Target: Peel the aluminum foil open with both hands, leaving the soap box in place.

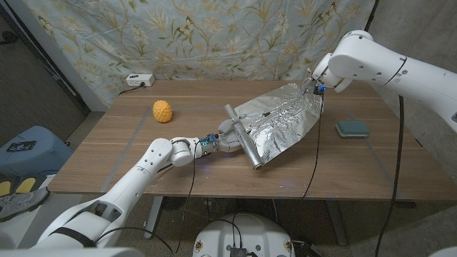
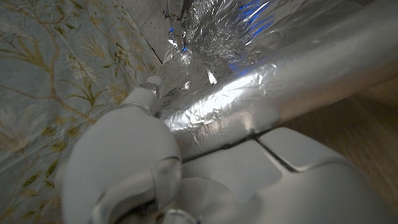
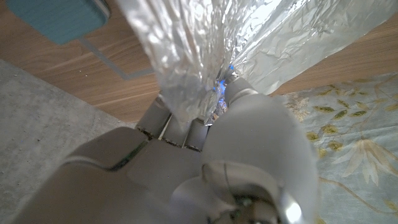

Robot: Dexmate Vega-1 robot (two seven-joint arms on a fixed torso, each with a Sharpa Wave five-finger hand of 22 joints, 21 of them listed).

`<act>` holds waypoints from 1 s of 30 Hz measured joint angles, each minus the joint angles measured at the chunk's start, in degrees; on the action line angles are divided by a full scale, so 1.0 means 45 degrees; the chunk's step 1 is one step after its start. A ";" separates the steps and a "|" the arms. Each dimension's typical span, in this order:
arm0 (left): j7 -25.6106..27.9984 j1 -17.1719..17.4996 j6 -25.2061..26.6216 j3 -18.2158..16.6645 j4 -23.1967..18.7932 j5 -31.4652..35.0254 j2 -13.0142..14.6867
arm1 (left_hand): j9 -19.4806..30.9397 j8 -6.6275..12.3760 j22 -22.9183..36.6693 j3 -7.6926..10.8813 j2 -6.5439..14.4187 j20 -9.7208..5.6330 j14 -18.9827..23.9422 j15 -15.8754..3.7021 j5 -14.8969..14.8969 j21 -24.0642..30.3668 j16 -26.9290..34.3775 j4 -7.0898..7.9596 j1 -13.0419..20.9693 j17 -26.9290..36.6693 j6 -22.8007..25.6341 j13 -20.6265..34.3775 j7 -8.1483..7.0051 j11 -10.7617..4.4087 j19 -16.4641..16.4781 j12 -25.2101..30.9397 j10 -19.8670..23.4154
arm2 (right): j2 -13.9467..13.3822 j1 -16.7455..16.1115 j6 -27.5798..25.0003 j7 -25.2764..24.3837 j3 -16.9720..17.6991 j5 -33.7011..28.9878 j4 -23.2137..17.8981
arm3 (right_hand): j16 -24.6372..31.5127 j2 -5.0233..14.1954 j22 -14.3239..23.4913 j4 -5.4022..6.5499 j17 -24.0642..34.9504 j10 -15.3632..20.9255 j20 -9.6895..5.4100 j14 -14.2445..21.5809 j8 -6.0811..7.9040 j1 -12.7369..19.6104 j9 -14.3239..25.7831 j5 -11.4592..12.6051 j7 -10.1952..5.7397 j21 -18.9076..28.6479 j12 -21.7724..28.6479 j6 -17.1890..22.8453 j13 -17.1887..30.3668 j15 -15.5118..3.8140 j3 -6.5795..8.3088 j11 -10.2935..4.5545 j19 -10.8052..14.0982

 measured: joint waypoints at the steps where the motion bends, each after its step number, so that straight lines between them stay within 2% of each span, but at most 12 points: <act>1: -0.0024 -0.0009 0.0006 0.0000 0.0011 0.0018 0.0002 | 0.0000 0.0000 0.0000 0.0000 0.0012 0.0000 -0.0004 0.0004 0.0000 0.0000 0.0000 0.0000 -0.0012 0.0000 0.0000 0.0000 0.0001 -0.0004 0.0000 0.0000 -0.0004 | 0.0000 -0.0030 0.0000 0.0028 0.0045 -0.0044 0.0005 | -0.0001 0.0000 0.0000 0.0000 0.0035 0.0000 -0.0020 0.0010 0.0000 0.0000 0.0000 -0.0019 0.0000 0.0073 0.0000 0.0000 0.0000 0.0003 0.0000 0.0000 -0.0022; 10: -0.0098 -0.0069 0.0065 0.0007 0.0050 0.0116 0.0014 | 0.0000 0.0000 0.0000 0.0000 0.0044 -0.0001 -0.0045 0.0045 0.0000 0.0000 -0.0002 0.0000 -0.0045 -0.0001 0.0001 0.0055 0.0002 -0.0069 0.0000 0.0000 -0.0068 | -0.0045 -0.0264 0.0000 0.0055 0.0410 -0.0164 0.0021 | -0.0002 0.0000 0.0000 -0.0044 0.0051 0.0003 -0.0019 0.0030 0.0000 0.0000 -0.0001 0.0031 -0.0001 0.0195 -0.0009 -0.0001 -0.0001 -0.0008 -0.0077 0.0001 -0.0020; 14: -0.0164 -0.0073 0.0074 0.0007 0.0052 0.0146 0.0019 | 0.0000 0.0000 -0.0002 0.0000 0.0013 -0.0001 -0.0136 0.0136 0.0000 -0.0001 -0.0052 0.0001 -0.0081 0.0000 -0.0043 0.0054 -0.0042 0.0067 0.0000 0.0000 -0.0204 | -0.0107 -0.0328 -0.0001 0.0055 0.0503 -0.0186 0.0005 | -0.0068 0.0002 0.0001 -0.0055 0.0051 0.0000 -0.0019 0.0031 0.0000 0.0002 -0.0001 0.0031 -0.0001 0.0195 -0.0010 -0.0002 -0.0002 -0.0015 -0.0088 -0.0001 -0.0020; 17: -0.0206 -0.0076 0.0082 0.0007 0.0052 0.0159 0.0025 | -0.0065 0.0000 -0.0004 -0.0003 -0.0003 0.0026 -0.0208 0.0208 -0.0089 -0.0031 -0.0052 -0.0002 -0.0100 0.0000 -0.0043 0.0053 -0.0042 0.0067 -0.0028 0.0000 -0.0205 | -0.0155 -0.0338 0.0000 0.0055 0.0535 -0.0189 -0.0005 | -0.0068 0.0049 0.0002 -0.0053 0.0051 -0.0036 0.0049 0.0007 0.0000 0.0049 -0.0002 0.0029 -0.0002 0.0259 -0.0010 -0.0003 0.0021 -0.0039 -0.0089 -0.0036 -0.0090; 30: -0.0249 0.0024 0.0120 -0.0095 -0.0261 0.0099 0.0152 | -0.0066 0.0000 0.0050 -0.0095 -0.0052 0.0065 -0.0318 0.0227 -0.0089 -0.0071 -0.0098 -0.0013 -0.0148 -0.0037 -0.0111 0.0015 0.0026 0.0091 -0.0069 -0.0001 -0.0319 | -0.0320 -0.0209 0.0000 -0.0096 0.0534 -0.0107 0.0045 | -0.0114 0.0049 0.0003 -0.0036 0.0107 -0.0042 -0.0016 0.0009 -0.0078 0.0049 -0.0003 0.0015 -0.0072 0.0413 -0.0012 0.0065 0.0055 -0.0038 -0.0106 -0.0042 -0.0158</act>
